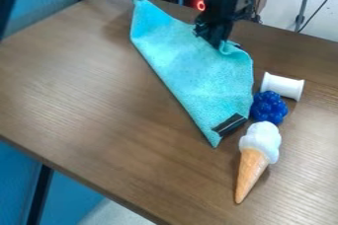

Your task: Unfold the cloth from top right to bottom left

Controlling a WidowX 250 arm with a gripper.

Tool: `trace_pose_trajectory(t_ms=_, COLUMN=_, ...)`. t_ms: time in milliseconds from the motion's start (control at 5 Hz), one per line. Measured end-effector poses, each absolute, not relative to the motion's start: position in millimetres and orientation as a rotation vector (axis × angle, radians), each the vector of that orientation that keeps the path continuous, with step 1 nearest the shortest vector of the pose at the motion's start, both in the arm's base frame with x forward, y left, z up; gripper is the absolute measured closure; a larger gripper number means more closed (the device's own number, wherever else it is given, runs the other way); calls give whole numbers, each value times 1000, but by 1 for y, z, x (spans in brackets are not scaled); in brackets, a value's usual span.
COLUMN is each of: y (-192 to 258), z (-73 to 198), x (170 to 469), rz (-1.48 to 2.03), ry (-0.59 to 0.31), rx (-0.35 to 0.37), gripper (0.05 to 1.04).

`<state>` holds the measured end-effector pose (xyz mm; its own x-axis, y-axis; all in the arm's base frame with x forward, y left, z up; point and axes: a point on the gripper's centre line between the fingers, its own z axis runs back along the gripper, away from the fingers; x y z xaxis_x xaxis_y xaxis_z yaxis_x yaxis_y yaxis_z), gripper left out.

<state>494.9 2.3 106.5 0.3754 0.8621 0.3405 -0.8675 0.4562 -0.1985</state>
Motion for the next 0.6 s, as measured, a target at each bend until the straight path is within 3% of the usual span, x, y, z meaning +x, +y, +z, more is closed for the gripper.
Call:
trace_pose_trajectory(t_ms=400, y=47, z=136, x=448, rz=1104, ry=-416, rx=-83, gripper=1027)
trace_pose_trajectory(t_ms=600, y=70, z=132, x=413, rz=1086, ry=-404, rx=-82, gripper=1028)
